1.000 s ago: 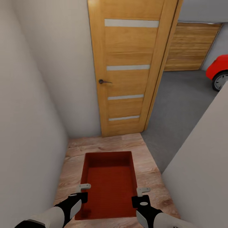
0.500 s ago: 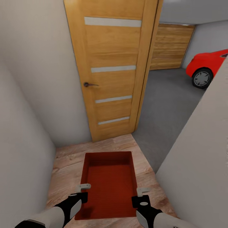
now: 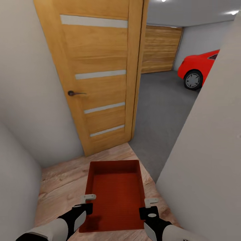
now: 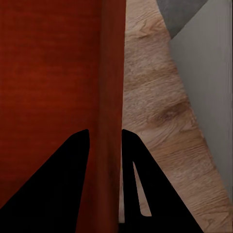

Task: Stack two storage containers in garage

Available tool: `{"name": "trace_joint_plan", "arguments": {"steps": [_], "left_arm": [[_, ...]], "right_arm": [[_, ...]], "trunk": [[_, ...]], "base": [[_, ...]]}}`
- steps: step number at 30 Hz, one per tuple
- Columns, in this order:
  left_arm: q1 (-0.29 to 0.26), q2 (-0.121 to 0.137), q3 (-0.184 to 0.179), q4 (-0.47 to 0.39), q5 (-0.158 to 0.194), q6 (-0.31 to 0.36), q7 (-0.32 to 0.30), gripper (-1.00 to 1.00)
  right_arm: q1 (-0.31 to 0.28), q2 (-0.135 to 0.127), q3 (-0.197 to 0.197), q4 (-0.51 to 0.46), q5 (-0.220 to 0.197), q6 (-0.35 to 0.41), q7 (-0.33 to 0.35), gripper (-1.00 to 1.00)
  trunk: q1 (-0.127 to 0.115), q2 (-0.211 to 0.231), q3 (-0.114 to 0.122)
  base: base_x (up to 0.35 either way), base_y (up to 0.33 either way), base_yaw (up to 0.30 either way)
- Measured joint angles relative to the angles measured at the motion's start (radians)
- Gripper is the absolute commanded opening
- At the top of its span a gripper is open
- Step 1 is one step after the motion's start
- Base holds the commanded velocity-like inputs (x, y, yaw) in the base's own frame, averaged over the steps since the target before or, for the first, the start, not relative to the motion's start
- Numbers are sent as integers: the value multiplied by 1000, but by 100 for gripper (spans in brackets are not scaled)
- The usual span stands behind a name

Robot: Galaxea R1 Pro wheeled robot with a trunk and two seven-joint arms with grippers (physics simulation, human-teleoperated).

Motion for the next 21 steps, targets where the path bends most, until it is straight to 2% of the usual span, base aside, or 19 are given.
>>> {"name": "trace_joint_plan", "arguments": {"steps": [21], "left_arm": [[0,0,1,0,-1,0,0,-100]], "right_arm": [[0,0,0,0,0,0,0,-100]], "trunk": [[0,0,0]], "base": [[156,4,-230]]}}
